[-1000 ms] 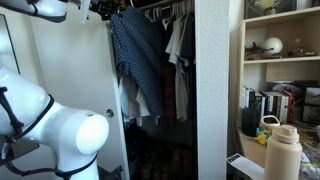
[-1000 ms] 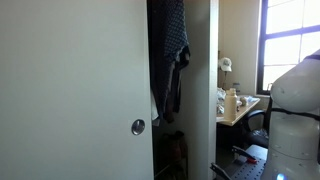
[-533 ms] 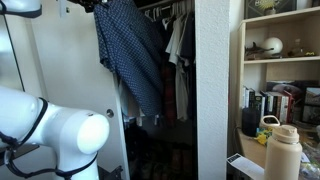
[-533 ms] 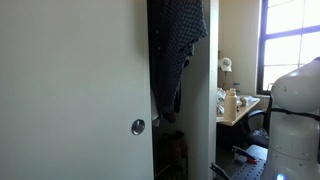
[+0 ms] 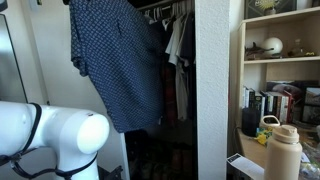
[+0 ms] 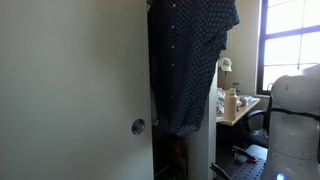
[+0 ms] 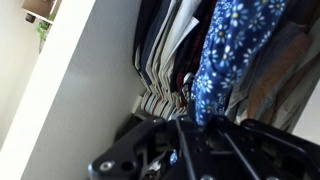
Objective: Move the hanger with the black and white shirt to the right
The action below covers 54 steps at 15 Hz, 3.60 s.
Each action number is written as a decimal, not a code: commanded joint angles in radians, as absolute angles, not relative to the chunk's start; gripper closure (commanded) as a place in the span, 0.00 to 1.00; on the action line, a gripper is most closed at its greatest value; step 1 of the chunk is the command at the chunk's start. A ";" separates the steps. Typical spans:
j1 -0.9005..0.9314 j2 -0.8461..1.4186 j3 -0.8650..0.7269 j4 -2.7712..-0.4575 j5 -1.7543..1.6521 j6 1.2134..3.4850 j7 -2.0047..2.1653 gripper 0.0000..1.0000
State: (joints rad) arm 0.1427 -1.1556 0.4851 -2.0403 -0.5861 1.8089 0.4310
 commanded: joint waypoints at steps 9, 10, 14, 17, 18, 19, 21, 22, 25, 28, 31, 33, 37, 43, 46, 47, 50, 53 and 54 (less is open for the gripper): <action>0.067 -1.376 0.481 -2.028 -0.529 1.662 0.271 0.98; 0.061 -1.386 0.481 -2.029 -0.529 1.658 0.266 0.98; 0.051 -1.391 0.478 -2.042 -0.523 1.679 0.253 0.98; 0.047 -1.378 0.469 -2.064 -0.533 1.721 0.251 0.98; 0.045 -1.372 0.463 -2.075 -0.542 1.742 0.248 0.98; 0.048 -1.365 0.454 -2.090 -0.549 1.772 0.246 0.98; 0.049 -1.345 0.432 -2.117 -0.553 1.842 0.237 0.98; 0.049 -1.332 0.419 -2.131 -0.554 1.884 0.224 0.98; 0.028 -1.291 0.382 -2.154 -0.555 1.988 0.199 0.98; -0.006 -1.243 0.351 -2.151 -0.565 2.075 0.177 0.98; -0.032 -1.199 0.331 -2.143 -0.560 2.143 0.152 0.98; -0.050 -1.175 0.325 -2.141 -0.560 2.177 0.145 0.98; -0.076 -1.125 0.303 -2.141 -0.563 2.249 0.125 0.98; -0.123 -1.030 0.243 -2.135 -0.571 2.393 0.097 0.98; -0.151 -0.977 0.211 -2.137 -0.570 2.464 0.083 0.98; -0.162 -0.957 0.201 -2.137 -0.571 2.488 0.080 0.98; -0.189 -0.895 0.184 -2.134 -0.573 2.572 0.080 0.98; -0.219 -0.824 0.187 -2.110 -0.578 2.642 0.083 0.98; -0.229 -0.800 0.194 -2.095 -0.581 2.659 0.084 0.98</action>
